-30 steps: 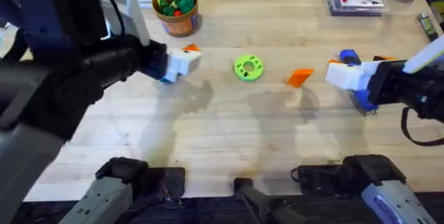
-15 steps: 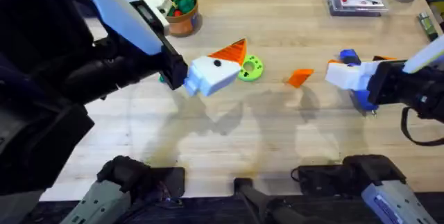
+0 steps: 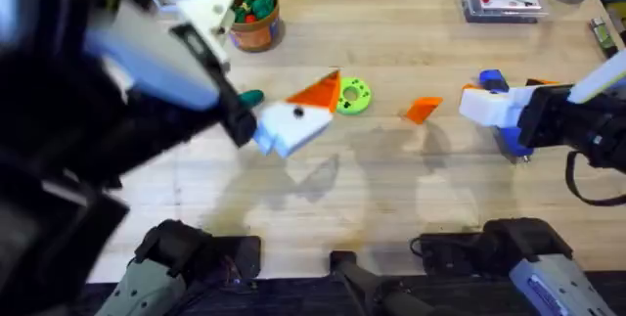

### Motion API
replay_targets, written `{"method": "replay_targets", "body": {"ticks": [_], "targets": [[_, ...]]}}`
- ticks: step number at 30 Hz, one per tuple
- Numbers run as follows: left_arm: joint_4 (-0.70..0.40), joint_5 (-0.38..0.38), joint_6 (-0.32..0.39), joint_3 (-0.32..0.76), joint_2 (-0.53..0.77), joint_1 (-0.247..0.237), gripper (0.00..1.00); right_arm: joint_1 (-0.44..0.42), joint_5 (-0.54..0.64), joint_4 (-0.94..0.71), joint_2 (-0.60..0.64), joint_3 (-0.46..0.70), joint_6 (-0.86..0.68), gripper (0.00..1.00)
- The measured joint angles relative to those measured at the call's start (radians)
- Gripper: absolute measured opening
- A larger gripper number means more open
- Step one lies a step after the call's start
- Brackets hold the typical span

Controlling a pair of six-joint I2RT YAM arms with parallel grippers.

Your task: Pick up the gripper from the table and insert it into the empty holder that is missing its gripper. Then pick up a screw, insert it into the mounting hole, and use the screwdriver to tighten it. Finally, clean up the table by picking up the vegetable and placing it into the bucket.

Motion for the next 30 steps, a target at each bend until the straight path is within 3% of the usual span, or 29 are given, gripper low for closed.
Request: {"method": "replay_targets", "body": {"ticks": [4,10,14,21,30], "targets": [[0.137,-0.002,-0.002,-0.164,-0.177,0.007,0.985,0.000,0.000,0.000,0.000,0.000,0.000,0.994],[0.395,0.005,-0.073,-0.458,-0.387,0.034,0.985,0.000,0.000,0.000,0.000,0.000,0.000,0.994],[0.464,0.017,-0.107,-0.588,-0.475,0.035,0.985,0.000,0.000,0.000,0.000,0.000,0.000,0.994],[0.440,0.030,-0.145,-0.648,-0.563,0.035,0.985,0.000,0.000,0.000,0.000,0.000,0.000,0.994],[0.237,0.103,-0.155,-0.650,-0.566,0.041,0.985,0.000,0.000,0.000,0.000,0.000,0.000,0.994]]}}
